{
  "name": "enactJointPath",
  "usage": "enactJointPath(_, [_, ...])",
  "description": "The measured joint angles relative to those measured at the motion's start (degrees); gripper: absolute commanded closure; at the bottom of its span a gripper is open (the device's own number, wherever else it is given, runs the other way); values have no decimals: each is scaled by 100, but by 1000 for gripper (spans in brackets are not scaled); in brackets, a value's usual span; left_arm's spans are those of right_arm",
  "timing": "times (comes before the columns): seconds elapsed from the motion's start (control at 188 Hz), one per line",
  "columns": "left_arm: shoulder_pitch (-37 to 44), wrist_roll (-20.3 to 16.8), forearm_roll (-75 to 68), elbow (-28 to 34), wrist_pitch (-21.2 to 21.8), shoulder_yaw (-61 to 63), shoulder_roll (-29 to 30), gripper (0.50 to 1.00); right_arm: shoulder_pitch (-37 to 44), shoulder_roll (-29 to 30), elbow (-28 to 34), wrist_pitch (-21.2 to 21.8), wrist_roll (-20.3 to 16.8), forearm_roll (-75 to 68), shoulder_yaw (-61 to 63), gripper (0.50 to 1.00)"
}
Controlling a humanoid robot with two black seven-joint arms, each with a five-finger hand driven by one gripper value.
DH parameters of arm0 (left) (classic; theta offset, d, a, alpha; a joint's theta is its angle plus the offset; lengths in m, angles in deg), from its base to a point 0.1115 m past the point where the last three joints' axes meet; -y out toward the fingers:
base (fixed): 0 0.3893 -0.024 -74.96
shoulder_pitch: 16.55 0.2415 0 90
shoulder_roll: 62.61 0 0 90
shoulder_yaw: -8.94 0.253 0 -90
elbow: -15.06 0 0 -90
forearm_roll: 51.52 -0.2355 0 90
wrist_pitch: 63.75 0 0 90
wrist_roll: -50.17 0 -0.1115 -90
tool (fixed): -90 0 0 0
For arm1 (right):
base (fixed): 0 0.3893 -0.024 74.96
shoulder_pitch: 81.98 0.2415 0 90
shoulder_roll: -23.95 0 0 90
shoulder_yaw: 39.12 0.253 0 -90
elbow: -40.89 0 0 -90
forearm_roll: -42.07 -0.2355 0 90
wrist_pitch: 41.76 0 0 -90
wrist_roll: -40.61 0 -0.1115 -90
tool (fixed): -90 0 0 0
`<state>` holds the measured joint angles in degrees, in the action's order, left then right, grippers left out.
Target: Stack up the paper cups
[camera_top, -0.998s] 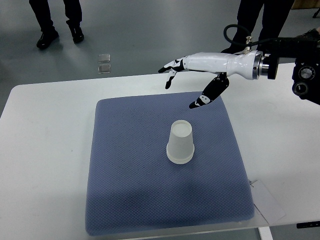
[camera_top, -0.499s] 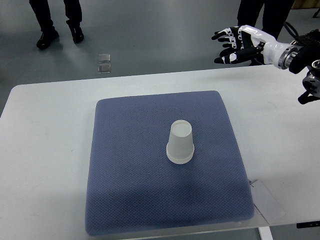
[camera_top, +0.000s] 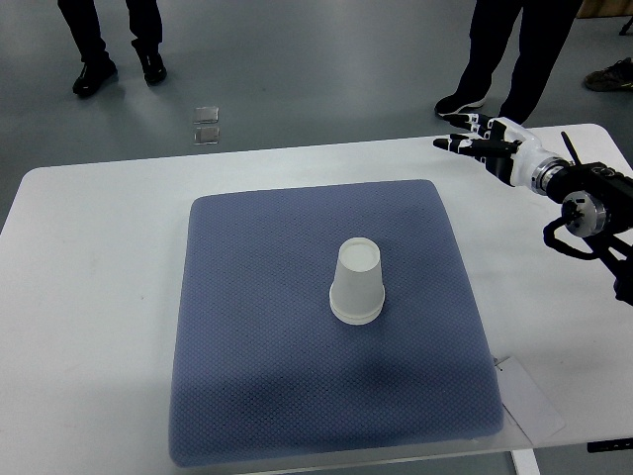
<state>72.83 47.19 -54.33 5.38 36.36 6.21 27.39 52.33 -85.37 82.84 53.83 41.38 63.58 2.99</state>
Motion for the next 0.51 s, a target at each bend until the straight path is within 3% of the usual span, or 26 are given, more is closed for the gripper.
enactJointPath(0.509, [0, 0, 0, 1, 0, 0, 0, 500, -293, 356, -113, 45, 67, -70, 531, 587])
